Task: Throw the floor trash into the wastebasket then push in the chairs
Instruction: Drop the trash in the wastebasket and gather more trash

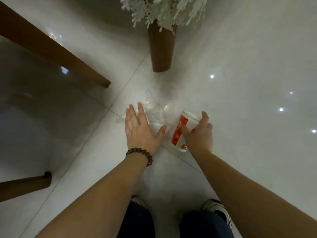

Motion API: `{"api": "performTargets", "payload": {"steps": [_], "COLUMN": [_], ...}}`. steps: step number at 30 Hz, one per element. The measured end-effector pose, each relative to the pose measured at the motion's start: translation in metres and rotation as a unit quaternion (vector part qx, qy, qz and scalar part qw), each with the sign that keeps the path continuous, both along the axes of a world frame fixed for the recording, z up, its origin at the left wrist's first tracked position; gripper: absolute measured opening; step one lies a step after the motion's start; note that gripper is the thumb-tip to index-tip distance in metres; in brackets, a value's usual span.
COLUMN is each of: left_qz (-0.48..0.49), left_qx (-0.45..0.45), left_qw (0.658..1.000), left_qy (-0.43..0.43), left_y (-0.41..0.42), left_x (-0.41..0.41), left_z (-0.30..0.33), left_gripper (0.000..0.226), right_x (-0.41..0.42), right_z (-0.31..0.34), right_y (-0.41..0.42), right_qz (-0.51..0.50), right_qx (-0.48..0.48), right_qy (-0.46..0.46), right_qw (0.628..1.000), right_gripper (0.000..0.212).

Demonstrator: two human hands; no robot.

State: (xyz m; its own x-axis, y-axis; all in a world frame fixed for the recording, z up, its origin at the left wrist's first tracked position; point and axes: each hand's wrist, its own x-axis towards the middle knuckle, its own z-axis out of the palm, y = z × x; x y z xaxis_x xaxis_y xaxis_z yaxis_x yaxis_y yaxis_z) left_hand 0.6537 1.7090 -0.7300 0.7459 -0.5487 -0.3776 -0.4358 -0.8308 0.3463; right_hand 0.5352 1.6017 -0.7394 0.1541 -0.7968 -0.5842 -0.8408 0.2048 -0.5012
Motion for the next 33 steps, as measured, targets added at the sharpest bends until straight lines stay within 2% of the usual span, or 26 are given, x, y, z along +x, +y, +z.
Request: {"api": "performTargets", "payload": {"steps": [5,9,11,15,17,24,33], "left_qz": [-0.016,-0.073,-0.091,-0.085,-0.074,0.031,0.168], "left_qx": [0.023,0.055,0.043,-0.047,-0.061,-0.112,-0.152], "left_qw": [0.999,0.996,0.995,0.995,0.995,0.992,0.973], "left_qy": [0.027,0.024,0.026,0.028,0.022,0.046,0.041], "left_y": [-0.032,-0.048,-0.052,-0.057,-0.058,-0.037,0.021], "left_x": [0.006,0.004,0.006,0.006,0.006,0.005,0.0], "left_z": [-0.031,-0.061,-0.072,-0.076,-0.065,0.042,0.285], "left_gripper": [0.116,0.12,0.108,0.065,0.049,0.034,0.038], "right_x": [-0.017,-0.021,-0.023,-0.027,-0.03,-0.03,0.006], "right_z": [0.008,0.005,0.004,0.005,0.012,0.103,0.324], "right_y": [-0.021,-0.036,-0.042,-0.05,-0.053,-0.051,-0.019], "right_qz": [0.047,0.072,0.084,0.101,0.114,0.157,0.23], "right_qx": [-0.046,-0.051,-0.062,-0.065,-0.065,-0.078,-0.089], "right_qy": [-0.019,-0.02,-0.025,-0.026,-0.026,-0.021,-0.1], "right_qw": [0.998,0.996,0.994,0.992,0.991,0.984,0.964], "right_gripper": [0.084,0.085,0.085,0.084,0.084,0.083,0.081]}}
